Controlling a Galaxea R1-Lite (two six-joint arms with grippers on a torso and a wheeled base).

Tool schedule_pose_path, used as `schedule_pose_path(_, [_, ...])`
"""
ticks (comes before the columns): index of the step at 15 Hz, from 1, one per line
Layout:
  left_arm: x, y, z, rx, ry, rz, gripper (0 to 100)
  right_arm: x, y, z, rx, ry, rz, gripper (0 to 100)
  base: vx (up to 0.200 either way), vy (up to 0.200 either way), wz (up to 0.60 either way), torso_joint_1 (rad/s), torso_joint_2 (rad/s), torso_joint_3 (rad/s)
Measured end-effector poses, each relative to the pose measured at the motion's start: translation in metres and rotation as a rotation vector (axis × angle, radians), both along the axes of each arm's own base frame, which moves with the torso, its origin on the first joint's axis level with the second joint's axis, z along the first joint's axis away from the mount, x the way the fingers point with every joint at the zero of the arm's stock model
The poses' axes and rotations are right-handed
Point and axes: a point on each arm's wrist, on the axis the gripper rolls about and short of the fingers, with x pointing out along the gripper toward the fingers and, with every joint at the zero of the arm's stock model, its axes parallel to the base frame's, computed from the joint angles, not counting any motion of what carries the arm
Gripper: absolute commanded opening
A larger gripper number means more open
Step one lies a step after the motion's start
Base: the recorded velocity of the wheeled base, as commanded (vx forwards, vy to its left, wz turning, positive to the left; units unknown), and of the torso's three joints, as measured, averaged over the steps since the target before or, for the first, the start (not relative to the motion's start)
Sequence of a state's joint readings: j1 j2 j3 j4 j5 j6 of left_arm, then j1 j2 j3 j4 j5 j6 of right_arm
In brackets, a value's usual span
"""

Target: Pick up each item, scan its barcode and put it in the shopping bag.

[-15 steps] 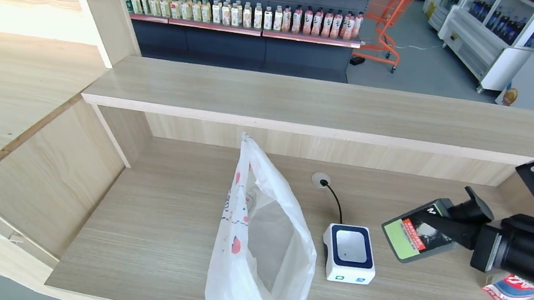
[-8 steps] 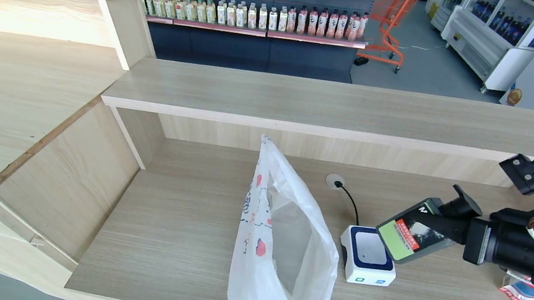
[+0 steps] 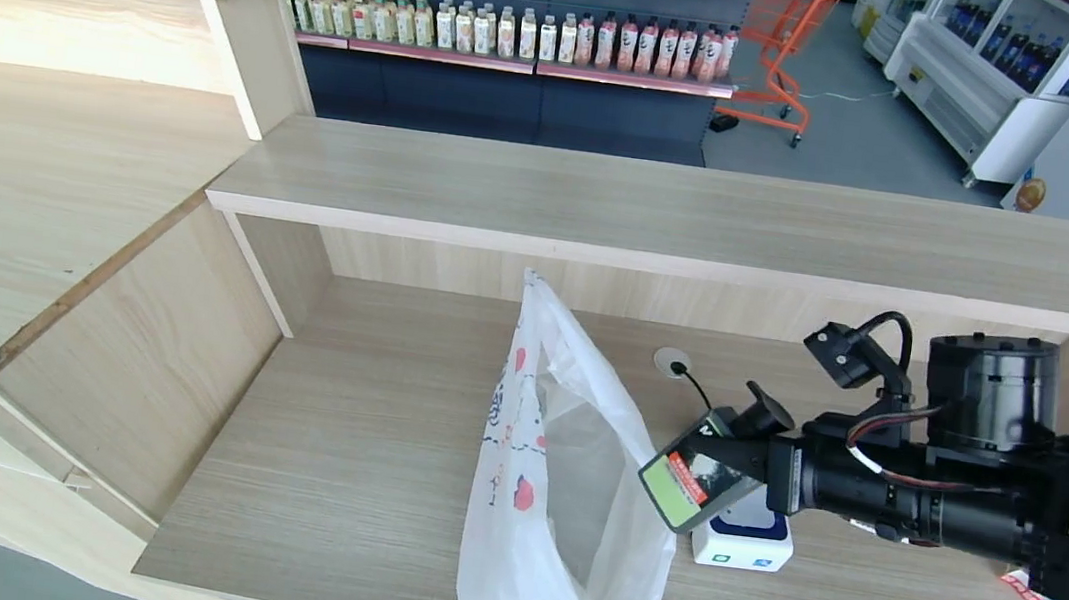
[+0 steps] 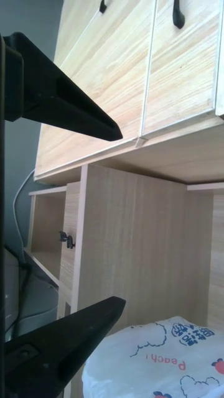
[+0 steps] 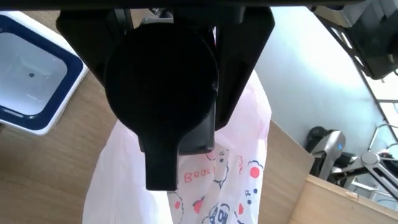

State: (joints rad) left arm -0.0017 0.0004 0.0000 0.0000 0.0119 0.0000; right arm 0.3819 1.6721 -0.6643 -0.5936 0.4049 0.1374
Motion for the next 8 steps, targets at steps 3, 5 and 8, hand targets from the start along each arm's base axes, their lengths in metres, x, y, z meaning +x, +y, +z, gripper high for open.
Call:
schedule_pose_path(3, [0.000, 0.000, 0.000, 0.000, 0.000, 0.000, 100, 0.022, 0.016, -0.024, -0.033, 0.021, 0.027, 0, 0.000, 0.000, 0.00, 0.000, 0.00, 0.000])
schedule_pose_path(5, [0.000, 0.000, 0.000, 0.000, 0.000, 0.000, 100, 0.039, 0.024, -0.034, -0.069, 0.001, 0.052, 0, 0.000, 0.000, 0.00, 0.000, 0.00, 0.000])
schedule_pose_path(8, [0.000, 0.000, 0.000, 0.000, 0.000, 0.000, 100, 0.060, 0.035, -0.048, -0.140, -0.062, 0.099, 0, 0.000, 0.000, 0.00, 0.000, 0.00, 0.000])
